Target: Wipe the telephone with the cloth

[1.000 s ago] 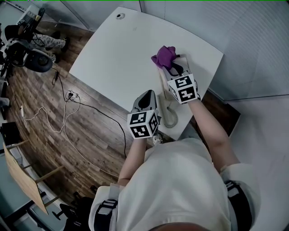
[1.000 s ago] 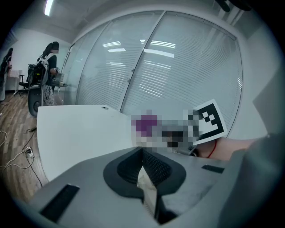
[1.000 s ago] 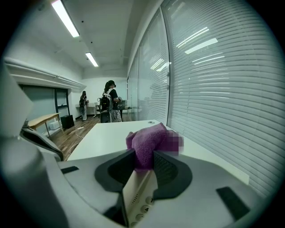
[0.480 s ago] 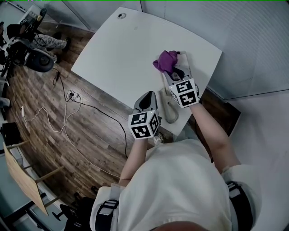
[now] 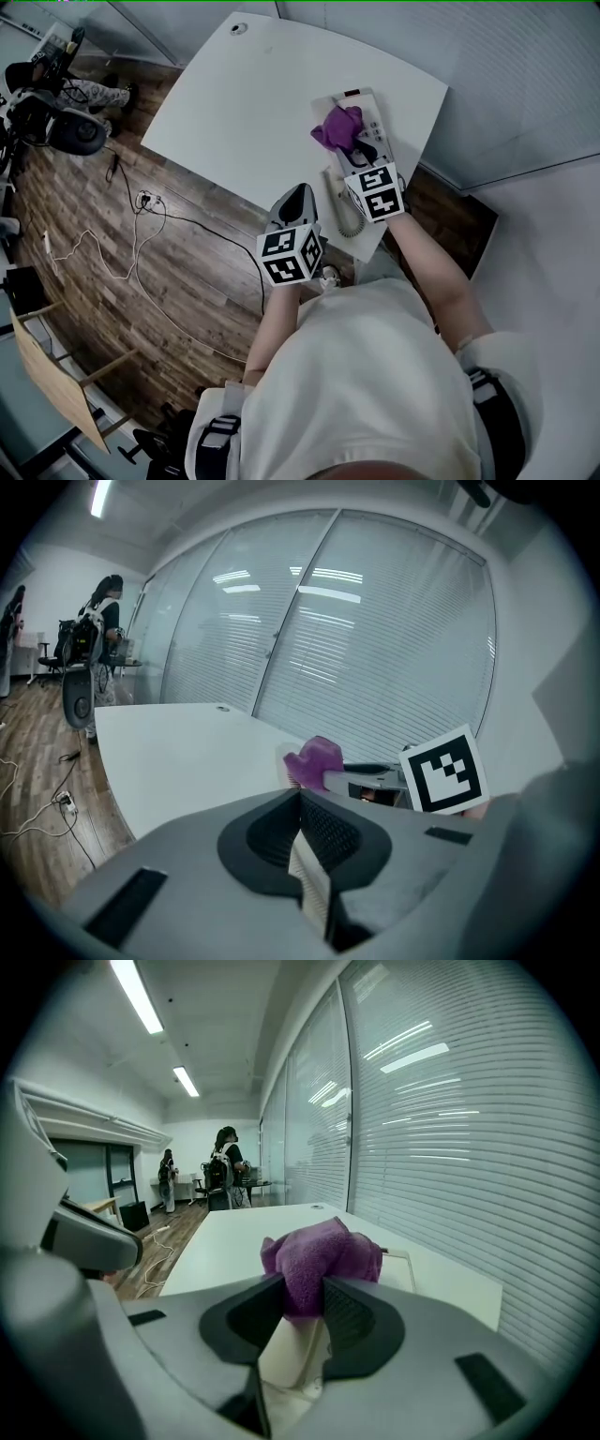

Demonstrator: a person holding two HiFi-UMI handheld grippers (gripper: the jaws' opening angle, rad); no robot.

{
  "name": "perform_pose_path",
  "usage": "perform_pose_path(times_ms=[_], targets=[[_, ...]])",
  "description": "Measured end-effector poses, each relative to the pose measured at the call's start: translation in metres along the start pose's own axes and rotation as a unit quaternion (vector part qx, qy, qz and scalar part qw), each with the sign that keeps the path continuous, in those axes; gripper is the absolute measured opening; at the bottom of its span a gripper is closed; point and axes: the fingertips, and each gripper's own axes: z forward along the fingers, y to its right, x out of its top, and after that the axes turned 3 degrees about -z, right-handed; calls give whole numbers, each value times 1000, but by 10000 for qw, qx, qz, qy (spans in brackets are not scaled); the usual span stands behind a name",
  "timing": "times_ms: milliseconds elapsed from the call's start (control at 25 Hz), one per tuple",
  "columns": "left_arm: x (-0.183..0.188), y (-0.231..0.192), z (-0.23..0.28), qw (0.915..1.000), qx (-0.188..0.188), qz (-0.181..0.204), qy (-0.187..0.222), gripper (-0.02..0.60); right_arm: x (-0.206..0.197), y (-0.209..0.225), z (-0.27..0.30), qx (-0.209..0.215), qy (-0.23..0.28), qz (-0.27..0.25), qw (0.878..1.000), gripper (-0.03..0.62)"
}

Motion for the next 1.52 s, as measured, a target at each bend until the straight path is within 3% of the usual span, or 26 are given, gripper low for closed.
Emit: perform_pose_path(times_ms=[1280,1520], targets=[[-20,5,-45,9999,-76,15,130,20,-92,-39,-39,-34,-719,126,9973,127],[-25,5,-38,10000,-58,-52,56,20,-95,-37,-50,16,-707,597,9957,127]])
